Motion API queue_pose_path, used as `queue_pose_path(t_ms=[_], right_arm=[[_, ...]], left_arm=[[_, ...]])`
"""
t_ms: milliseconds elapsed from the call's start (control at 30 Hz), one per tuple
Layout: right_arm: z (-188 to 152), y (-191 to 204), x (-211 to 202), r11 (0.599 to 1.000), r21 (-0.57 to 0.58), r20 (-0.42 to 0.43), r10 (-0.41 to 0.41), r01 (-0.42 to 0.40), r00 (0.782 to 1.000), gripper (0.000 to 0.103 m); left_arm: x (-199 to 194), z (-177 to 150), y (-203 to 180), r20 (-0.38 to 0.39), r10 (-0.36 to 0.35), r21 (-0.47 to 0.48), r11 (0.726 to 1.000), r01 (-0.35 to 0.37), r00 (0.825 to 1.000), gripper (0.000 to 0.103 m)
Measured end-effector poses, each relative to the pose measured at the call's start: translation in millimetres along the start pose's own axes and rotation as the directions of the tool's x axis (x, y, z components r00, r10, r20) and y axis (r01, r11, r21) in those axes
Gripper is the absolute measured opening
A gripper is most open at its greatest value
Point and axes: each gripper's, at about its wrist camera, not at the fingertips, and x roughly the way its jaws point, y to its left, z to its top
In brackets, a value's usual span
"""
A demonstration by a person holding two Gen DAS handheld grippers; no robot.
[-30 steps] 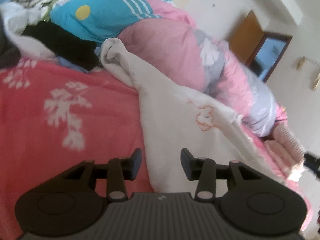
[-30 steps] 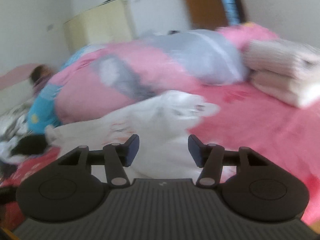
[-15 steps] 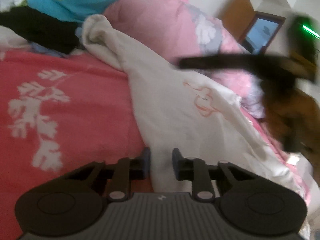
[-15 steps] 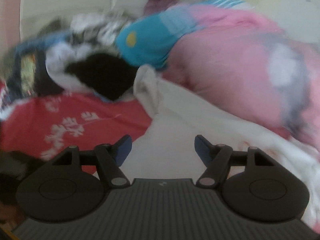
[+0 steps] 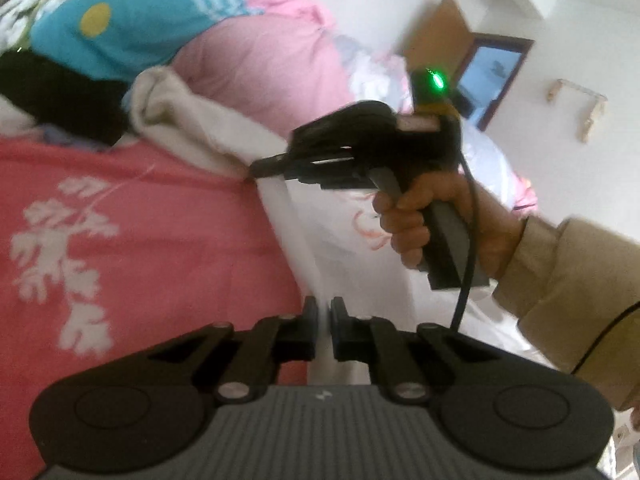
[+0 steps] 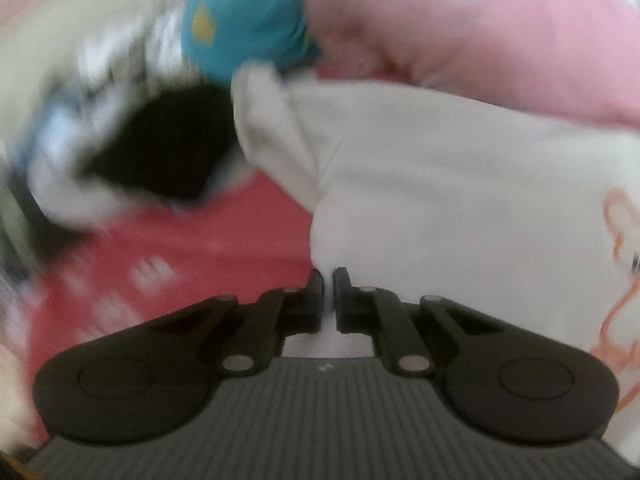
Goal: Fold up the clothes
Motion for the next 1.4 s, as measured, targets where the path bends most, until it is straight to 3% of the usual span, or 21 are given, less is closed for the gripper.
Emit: queue_pose_path(t_ms=[67,133,233,300,333,400,500,567,667,767,867,967,1133,1233,1300,1333,1367,1400], right_arm=[[-7.0,-32.6,-17.4,0.98,0.165,0.083,0.098,-0.111,0.992,0.004],[-20.7,-66.7,-23.0,0.932,0.312,0.137,0.149,-0.185,0.979,0.005],[-50.6,-115.1,-9.7,0.805,0.543,0.148,0.189,-0.239,0.971,0.004],[-64.2,-131.9,-10.1,0.716,0.619,0.216,0.24,-0.323,0.946,0.005],[-64.9,-132.4,-11.8,0.705,0.624,0.231,0.246,-0.337,0.941,0.007],[-61.8,-124.7,-16.0,0.738,0.604,0.206,0.219,-0.3,0.954,0.011],[-53.3,-106.7,-25.9,0.814,0.546,0.16,0.13,-0.198,0.978,0.023],[-43.7,-90.5,-33.2,0.887,0.452,0.133,0.04,-0.097,0.99,0.026],[-28.9,-62.4,-40.7,0.959,0.276,0.109,-0.102,0.068,0.989,0.028],[-18.1,-30.8,-36.2,0.977,0.072,0.115,-0.208,0.201,0.971,0.028],[-10.0,2.4,-28.1,0.951,-0.137,0.148,-0.259,0.279,0.955,0.029],[-2.0,31.2,-8.4,0.883,-0.349,0.16,-0.274,0.314,0.948,0.029],[0.0,76.5,34.5,0.672,-0.688,0.079,-0.305,0.274,0.949,0.029],[-1.9,89.6,65.3,0.559,-0.78,0.07,-0.366,0.279,0.928,0.029],[-7.3,92.0,85.4,0.445,-0.841,0.101,-0.427,0.307,0.898,0.028],[-8.6,90.7,94.1,0.407,-0.857,0.114,-0.45,0.317,0.886,0.027],[-6.0,88.1,98.3,0.406,-0.855,0.117,-0.457,0.324,0.882,0.026],[-2.7,85.5,101.4,0.413,-0.849,0.118,-0.459,0.329,0.88,0.016]], left_arm=[[0.8,0.9,-4.6,0.001,-0.004,0.013,1.0,0.004,1.0,0.017],[3.7,0.7,-7.1,-0.012,-0.007,0.012,1.0,0.007,1.0,0.04],[10.8,-1.2,-7.0,-0.041,0.001,0.011,1.0,0.0,0.999,0.044],[13.7,-3.2,-6.5,-0.053,0.014,0.006,1.0,-0.013,0.999,0.044],[15.2,-3.5,-5.5,-0.06,0.017,-0.002,1.0,-0.017,0.998,0.043],[16.4,-3.1,-3.1,-0.064,0.012,-0.019,1.0,-0.014,0.998,0.041],[16.8,-2.3,-1.2,-0.062,0.006,-0.034,0.999,-0.008,0.998,0.028],[14.3,-2.1,-3.5,-0.052,0.004,-0.027,1.0,-0.005,0.999,0.02],[10.8,-2.6,-4.2,-0.044,-0.006,-0.03,1.0,0.005,0.999,0.017],[7.4,-3.1,-4.8,-0.037,-0.017,-0.035,0.999,0.015,0.999,0.011],[4.1,-3.6,-5.3,-0.03,-0.027,-0.039,0.999,0.026,0.999,0.01],[1.2,-3.8,-5.8,-0.024,-0.038,-0.042,0.998,0.037,0.999,0.009],[-1.5,-4.4,-6.0,-0.021,-0.051,-0.035,0.998,0.05,0.998,0.008],[-3.6,-5.3,-4.8,-0.021,-0.054,-0.036,0.998,0.054,0.998,0.008],[-4.2,-5.6,-4.2,-0.023,-0.052,-0.034,0.998,0.051,0.998,0.007],[-4.6,-5.9,-4.0,-0.023,-0.048,-0.031,0.998,0.048,0.999,0.007],[-5.3,-6.1,-3.3,-0.025,-0.048,-0.033,0.998,0.048,0.999,0.006],[-6.1,-6.3,-2.6,-0.025,-0.049,-0.036,0.998,0.048,0.998,0.006]])
